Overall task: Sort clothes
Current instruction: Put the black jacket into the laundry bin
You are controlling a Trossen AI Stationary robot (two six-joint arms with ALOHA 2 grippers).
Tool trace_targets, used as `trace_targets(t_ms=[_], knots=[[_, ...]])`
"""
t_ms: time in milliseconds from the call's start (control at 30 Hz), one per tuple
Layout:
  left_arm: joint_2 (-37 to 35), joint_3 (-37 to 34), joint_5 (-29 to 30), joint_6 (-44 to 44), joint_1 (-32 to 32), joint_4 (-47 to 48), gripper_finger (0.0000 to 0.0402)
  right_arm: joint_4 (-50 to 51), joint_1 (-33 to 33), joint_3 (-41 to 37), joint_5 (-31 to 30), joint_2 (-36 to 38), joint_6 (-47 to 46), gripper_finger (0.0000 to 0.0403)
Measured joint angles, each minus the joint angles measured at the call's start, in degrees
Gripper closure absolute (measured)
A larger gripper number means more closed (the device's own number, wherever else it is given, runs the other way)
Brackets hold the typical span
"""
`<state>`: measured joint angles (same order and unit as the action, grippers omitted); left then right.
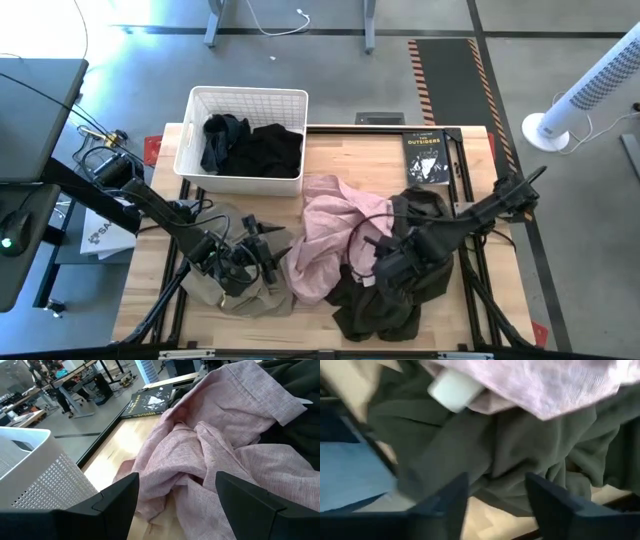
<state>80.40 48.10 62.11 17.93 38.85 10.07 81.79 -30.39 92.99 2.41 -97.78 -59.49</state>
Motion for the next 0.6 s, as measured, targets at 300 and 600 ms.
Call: trace_targets(t_ms=[300,600], knots=[[0.0,0.0,-1.7,1.0,0.1,0.0,0.0140,-14.7,1.8,-19.1,2.1,0.0,-2.2,0.0049],[0.0,0.0,-2.0,1.5,0.1,0.3,0.0140,-45.1,4.6,-38.6,5.5,0.4,2.7,0.0039]])
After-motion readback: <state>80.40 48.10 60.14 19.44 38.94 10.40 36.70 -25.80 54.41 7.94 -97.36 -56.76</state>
